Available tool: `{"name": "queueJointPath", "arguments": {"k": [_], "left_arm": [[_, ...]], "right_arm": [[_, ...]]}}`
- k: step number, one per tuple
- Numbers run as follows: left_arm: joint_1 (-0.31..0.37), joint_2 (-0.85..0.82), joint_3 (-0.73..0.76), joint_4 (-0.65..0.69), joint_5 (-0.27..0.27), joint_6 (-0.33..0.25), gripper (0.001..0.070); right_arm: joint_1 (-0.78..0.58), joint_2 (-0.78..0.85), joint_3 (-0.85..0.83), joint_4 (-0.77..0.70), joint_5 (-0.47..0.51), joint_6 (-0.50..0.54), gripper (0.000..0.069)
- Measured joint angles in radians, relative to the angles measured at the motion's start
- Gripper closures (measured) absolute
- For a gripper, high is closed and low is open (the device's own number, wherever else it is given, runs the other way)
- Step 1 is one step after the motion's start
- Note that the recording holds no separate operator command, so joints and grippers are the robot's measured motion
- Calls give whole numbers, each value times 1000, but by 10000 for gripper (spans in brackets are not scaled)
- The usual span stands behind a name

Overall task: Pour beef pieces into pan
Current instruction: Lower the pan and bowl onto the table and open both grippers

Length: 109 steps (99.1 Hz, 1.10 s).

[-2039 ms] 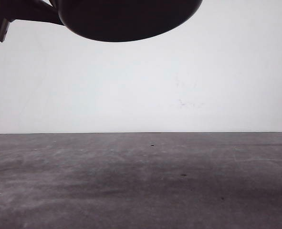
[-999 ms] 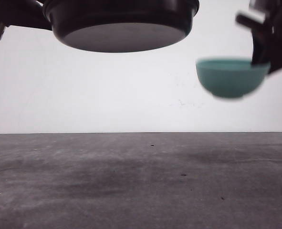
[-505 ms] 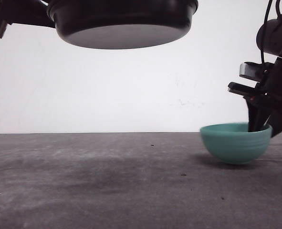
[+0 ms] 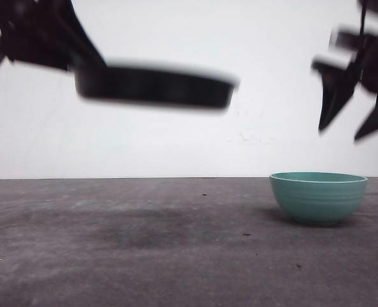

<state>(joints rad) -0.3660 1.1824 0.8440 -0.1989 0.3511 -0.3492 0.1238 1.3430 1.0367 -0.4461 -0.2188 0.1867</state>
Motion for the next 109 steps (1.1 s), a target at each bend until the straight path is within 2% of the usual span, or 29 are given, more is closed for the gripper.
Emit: {"name": "queueJointPath", "arguments": {"k": [30,48,62,67,80,84,93,109], "left_arm": [[73,310,0,244,-23,43,652],[109,396,0,348,-52,47,652],[121,422,0,360,-68,47,643],[126,423,0,359,-68,46,596],[140,423,2,356,-68,46,333],[142,423,2,353,-68,46,291],[148,423,2,345,-66,46,251],[179,413,2,290,-66,47,241]], "right_arm": [[97,-324,0,13,18,-33,313],[167,-429,0,7,33,-33,313],[209,-472,0,-6,46,-33,313],[220,-479,0,-11,61,-33,313],[230,-482,0,-17,66,-32,312],[230,-481,0,-18,66,-32,312],[230,-481,0,-18,66,-30,312],[230,-481,0,-18,66,-29,312]]}}
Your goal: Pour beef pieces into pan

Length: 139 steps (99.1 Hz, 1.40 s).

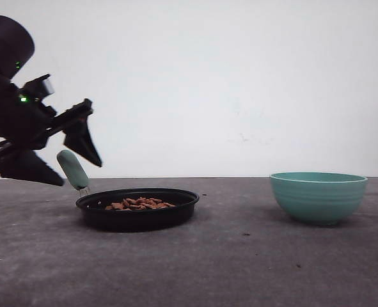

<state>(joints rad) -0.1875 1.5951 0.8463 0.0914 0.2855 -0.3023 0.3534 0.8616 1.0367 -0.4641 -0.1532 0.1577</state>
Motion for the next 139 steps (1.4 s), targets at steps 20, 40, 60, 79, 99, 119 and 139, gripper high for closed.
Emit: {"name": "queueJointPath", "arguments": {"k": [20,40,60,79,99,119,139], "left_arm": [[26,-175,0,-149,-2,74,241],[24,-419,0,-315,-2,155,241],[-21,-724,2,-384,-2,161,241],[-39,-945,3,-509,-2,167,241],[-39,-1037,3,-607,-53,180,247],[-40,-1054,3,-663,-73,182,628],[-39,-1056,3,-716,-89,182,679]], "right_arm": [[0,0,0,-4,0,0,312],[0,-19,0,-36,1,-4,312],[0,-63,0,-103,27,-24,312],[0,-105,0,-160,27,-28,312],[0,-124,0,-159,27,-30,369],[0,-124,0,-153,27,-39,665],[0,-124,0,-153,26,-39,684]]}}
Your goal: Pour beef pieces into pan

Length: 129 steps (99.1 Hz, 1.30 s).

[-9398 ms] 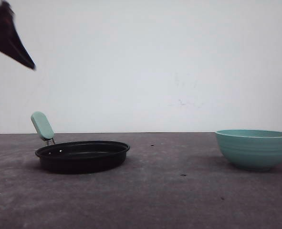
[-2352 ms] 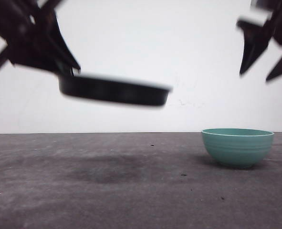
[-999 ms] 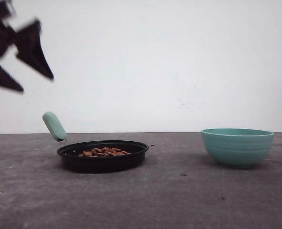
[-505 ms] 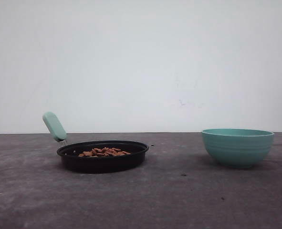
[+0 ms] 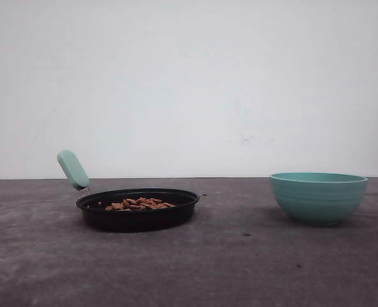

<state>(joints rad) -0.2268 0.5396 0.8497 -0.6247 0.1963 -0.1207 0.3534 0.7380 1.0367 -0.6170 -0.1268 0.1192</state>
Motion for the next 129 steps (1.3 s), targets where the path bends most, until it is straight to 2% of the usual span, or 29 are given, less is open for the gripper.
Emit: {"name": "queueJointPath", "arguments": {"k": [58,71,79,83,94,105,129], "left_arm": [[0,0,0,7,-1,0,680],[6,-6,0,7,-42,41,680],[39,-26,-8,32,-86,59,680],[58,-41,-22,57,-90,63,680],[111,-103,-110,138,-123,77,680],[151,-173,-260,253,-168,80,680],[180,-356,-599,467,-189,85,680]], "right_arm": [[0,0,0,0,0,0,684],[0,0,0,0,0,0,684],[0,0,0,0,0,0,684],[0,0,0,0,0,0,684],[0,0,0,0,0,0,684],[0,0,0,0,0,0,684],[0,0,0,0,0,0,684]]}}
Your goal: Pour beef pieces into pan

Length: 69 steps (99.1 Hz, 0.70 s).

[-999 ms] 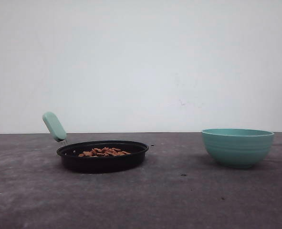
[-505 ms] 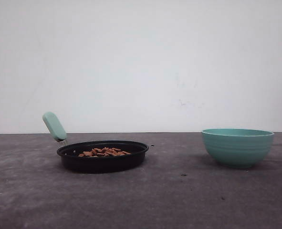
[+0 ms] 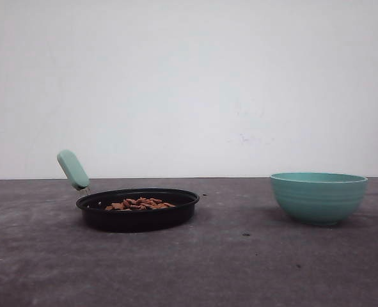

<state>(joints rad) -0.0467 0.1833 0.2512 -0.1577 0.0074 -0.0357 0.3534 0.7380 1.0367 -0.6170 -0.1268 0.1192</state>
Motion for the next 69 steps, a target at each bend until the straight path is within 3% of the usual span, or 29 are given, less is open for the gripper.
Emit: {"name": "queueJointPath", "arguments": {"k": [25,69], "left_arm": [[10,-117,-168,5,-65,11,680],[10,-180,-219,-21,-66,18,680]], "right_arm": [[0,0,0,0,0,0,684],[0,0,0,0,0,0,684]]}}
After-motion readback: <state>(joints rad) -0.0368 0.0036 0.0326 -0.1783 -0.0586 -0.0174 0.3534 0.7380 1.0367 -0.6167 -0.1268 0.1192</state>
